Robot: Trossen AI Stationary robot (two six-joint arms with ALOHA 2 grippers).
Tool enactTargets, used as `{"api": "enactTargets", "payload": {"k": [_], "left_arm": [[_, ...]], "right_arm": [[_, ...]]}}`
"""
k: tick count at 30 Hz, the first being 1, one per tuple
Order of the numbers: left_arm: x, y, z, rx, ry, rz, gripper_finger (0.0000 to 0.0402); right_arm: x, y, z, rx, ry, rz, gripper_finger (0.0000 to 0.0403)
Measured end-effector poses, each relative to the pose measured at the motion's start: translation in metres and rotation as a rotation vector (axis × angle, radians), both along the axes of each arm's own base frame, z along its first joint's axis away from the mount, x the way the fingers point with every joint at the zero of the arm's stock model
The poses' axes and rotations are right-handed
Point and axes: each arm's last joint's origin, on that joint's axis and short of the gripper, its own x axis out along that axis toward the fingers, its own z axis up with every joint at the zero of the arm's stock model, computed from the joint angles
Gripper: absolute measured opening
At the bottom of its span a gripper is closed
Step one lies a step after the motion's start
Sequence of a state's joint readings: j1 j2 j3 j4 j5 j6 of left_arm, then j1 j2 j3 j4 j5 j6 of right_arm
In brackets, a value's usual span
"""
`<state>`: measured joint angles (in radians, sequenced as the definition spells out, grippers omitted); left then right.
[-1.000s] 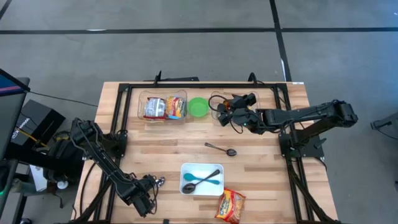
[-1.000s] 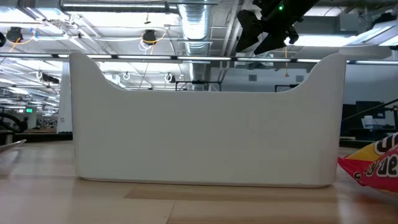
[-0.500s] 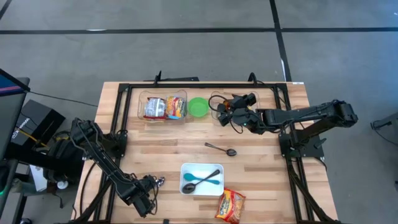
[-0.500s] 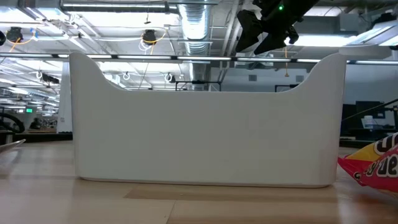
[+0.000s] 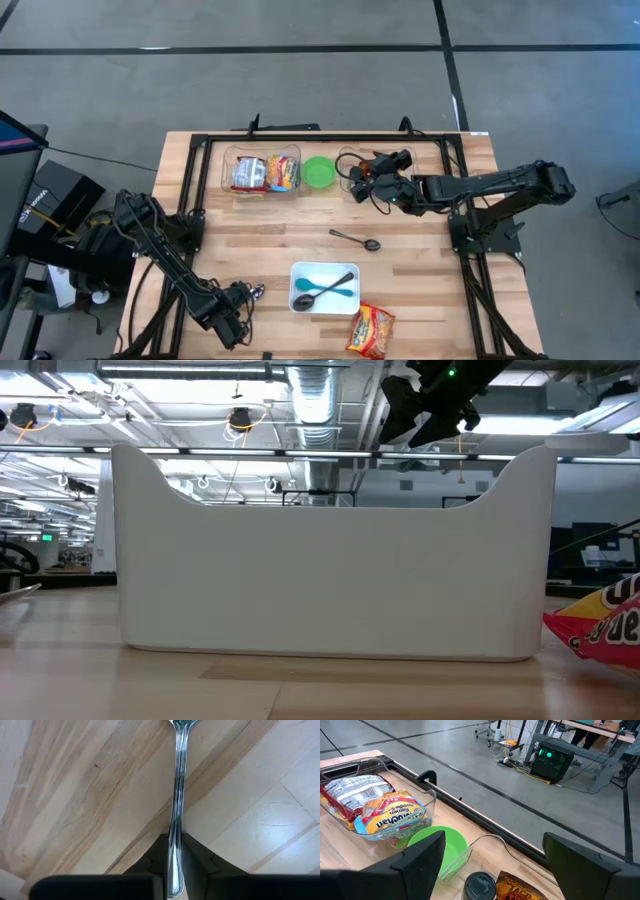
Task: Pick & Place Food Item
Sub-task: Put the silver spoon into the white bin
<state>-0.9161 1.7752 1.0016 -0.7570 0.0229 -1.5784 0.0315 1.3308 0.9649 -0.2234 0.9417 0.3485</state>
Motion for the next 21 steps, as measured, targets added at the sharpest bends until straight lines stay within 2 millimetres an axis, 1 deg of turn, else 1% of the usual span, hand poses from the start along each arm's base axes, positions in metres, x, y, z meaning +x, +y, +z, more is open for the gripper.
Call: {"api": "enactTargets", "payload": {"k": [4, 21], "left_arm": [[0.0001, 0.0001, 0.0, 0.002, -0.003, 0.0, 0.0033], [-0.0002, 0.0007, 0.0016, 0.001, -0.01, 0.001, 0.0025]], "right_arm": [[0.0, 0.0, 0.0, 0.0, 0.0, 0.0, 0.0329], [0.0, 0.0, 0.0001, 0.0, -0.001, -0.001, 0.0329]]}}
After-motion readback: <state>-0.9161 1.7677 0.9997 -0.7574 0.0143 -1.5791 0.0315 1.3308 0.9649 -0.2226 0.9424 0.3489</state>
